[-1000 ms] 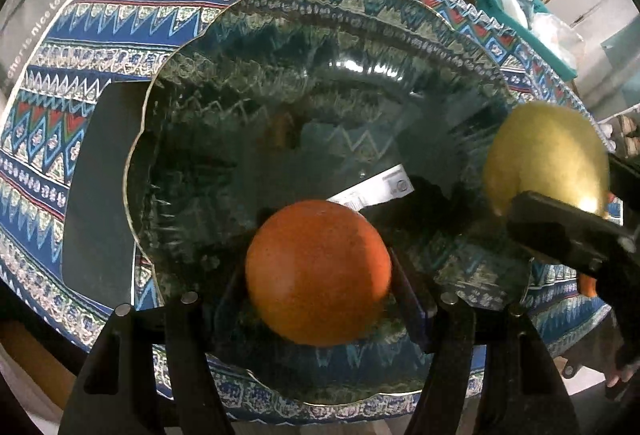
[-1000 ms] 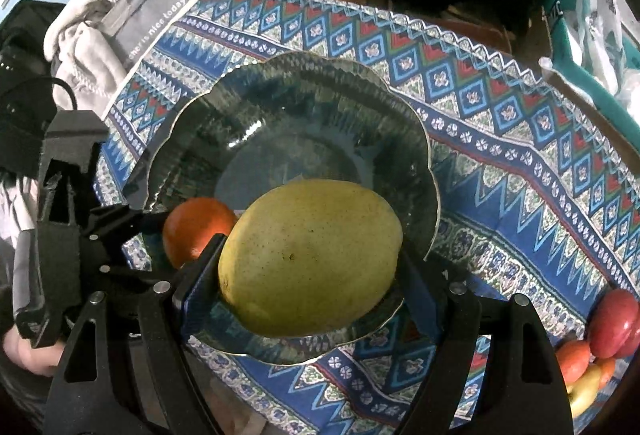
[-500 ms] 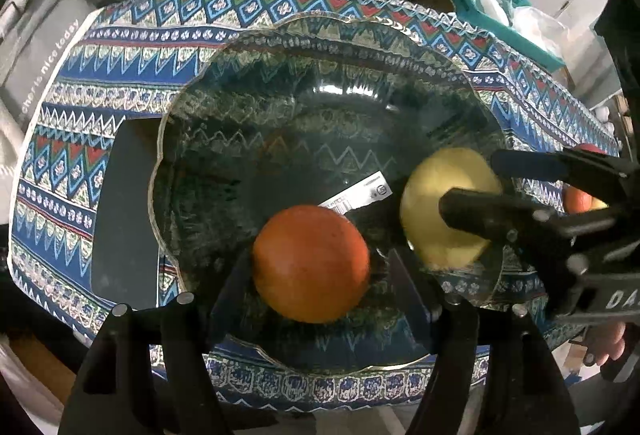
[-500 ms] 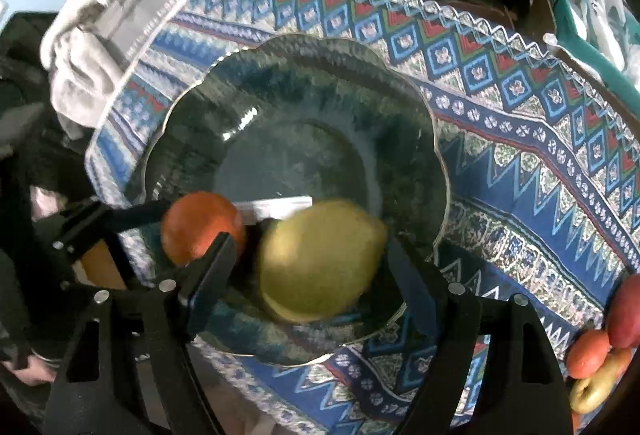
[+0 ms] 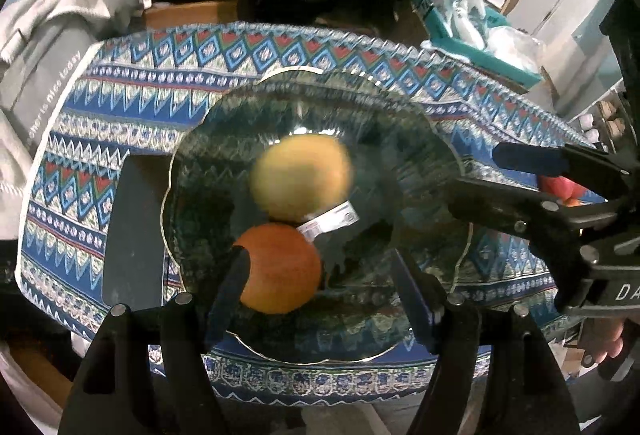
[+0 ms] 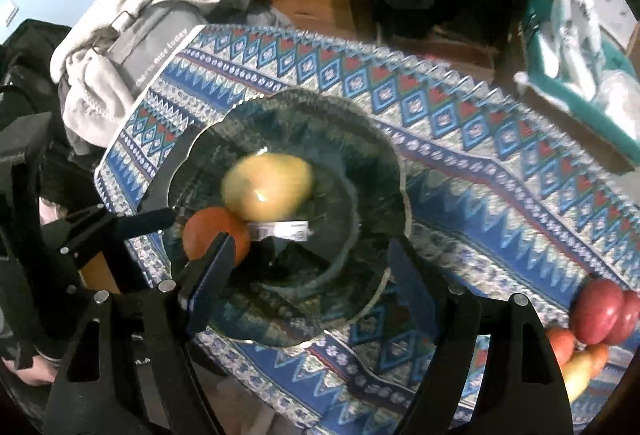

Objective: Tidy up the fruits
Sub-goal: 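Carry both fruits over the glass bowl and open both tools to drop them, then return to the fruit cluster and grasp a large orange with the right tool, then grasp an orange with the left tool while the right tool holds its orange, then lift both oranges and carry them toward the glass bowl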

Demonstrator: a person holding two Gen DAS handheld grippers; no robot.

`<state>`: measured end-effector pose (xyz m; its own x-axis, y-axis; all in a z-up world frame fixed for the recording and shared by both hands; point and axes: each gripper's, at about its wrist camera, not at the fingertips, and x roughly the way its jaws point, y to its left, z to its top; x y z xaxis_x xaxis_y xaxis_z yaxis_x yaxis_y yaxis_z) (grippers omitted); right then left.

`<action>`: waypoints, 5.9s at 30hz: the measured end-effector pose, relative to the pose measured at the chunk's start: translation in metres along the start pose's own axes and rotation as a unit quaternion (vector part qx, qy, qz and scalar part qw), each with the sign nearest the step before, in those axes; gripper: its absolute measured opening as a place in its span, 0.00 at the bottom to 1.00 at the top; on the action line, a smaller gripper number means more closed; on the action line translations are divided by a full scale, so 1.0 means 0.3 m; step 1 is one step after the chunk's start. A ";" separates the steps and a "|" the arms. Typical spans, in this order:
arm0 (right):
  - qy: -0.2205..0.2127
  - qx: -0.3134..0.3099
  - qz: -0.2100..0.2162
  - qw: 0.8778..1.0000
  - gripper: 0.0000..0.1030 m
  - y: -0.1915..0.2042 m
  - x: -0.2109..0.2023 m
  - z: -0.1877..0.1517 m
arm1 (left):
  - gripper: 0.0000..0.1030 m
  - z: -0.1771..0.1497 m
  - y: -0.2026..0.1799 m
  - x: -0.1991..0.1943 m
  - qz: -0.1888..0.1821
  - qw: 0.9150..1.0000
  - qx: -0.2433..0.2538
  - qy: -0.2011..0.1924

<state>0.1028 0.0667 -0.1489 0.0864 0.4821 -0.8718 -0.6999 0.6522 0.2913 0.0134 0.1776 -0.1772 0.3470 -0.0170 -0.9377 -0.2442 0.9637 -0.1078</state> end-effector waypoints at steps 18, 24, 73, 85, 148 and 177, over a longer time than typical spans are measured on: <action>-0.054 0.010 -0.078 0.995 0.78 -0.102 -0.306 -0.109 | 0.72 0.011 -0.190 -0.136 -0.036 0.997 0.062 -0.040; -0.062 0.029 -0.084 0.994 0.78 -0.172 -0.393 -0.176 | 0.73 0.008 -0.266 -0.160 -0.045 0.995 0.083 -0.044; 0.030 0.182 -0.103 0.977 0.79 -0.733 -0.256 -0.684 | 0.73 -0.087 -0.789 0.101 -0.066 0.969 0.238 0.017; 0.059 0.179 -0.088 0.978 0.67 -0.741 -0.140 -0.704 | 0.73 -0.081 -0.834 0.186 -0.055 0.966 0.250 0.031; -0.041 0.230 -0.132 0.963 0.65 -0.946 -0.446 -0.721 | 0.44 0.051 -1.048 0.356 -0.122 0.975 0.176 0.052; -0.118 0.151 -0.132 0.973 0.65 -0.706 -0.598 -0.539 | 0.44 0.049 -0.926 -0.034 -0.120 0.969 0.203 -0.068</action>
<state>0.1208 -0.2525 -0.1178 0.4195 0.3730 -0.8276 -0.3949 0.8959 0.2036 0.0910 -0.0859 -0.1329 0.4733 -0.2443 -0.8464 0.2255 0.9624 -0.1517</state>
